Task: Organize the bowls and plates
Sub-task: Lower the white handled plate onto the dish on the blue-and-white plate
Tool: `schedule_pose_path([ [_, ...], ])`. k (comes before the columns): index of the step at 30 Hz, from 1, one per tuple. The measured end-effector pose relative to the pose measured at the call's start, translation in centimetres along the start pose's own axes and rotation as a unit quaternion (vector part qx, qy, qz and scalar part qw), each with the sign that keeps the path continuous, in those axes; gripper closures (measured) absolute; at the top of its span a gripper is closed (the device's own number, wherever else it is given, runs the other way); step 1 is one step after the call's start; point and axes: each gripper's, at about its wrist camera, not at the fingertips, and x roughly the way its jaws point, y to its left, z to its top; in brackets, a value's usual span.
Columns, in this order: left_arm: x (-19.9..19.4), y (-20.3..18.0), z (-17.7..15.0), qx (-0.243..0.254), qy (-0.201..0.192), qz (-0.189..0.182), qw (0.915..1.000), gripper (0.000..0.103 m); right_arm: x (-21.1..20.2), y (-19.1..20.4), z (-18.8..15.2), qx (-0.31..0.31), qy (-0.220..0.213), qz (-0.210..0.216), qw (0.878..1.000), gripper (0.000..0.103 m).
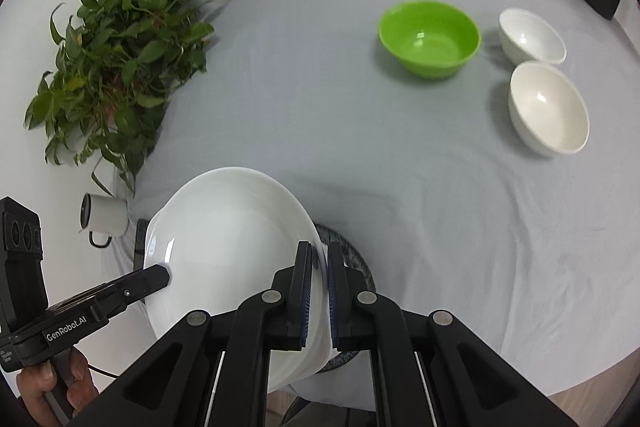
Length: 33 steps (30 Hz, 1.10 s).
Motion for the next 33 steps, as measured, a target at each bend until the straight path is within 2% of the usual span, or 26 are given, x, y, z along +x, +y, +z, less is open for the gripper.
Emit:
schedule_pose_path([
  [13, 5.6, 2.9, -3.1, -0.026, 0.02, 0.017, 0.9993, 0.098, 7.6, -3.2, -4.7, 0.013, 0.037, 0.002, 0.999, 0.098],
  [21, 6.6, 3.4, -3.5, -0.033, 0.012, 0.017, 0.9993, 0.097, 9.0, -3.1, -4.4, 0.004, 0.036, -0.006, 0.999, 0.098],
  [33, 7.1, 3.6, -3.4, -0.028, 0.023, 0.017, 0.9992, 0.097, 9.9, -3.5, -3.9, 0.017, 0.043, -0.014, 0.999, 0.093],
])
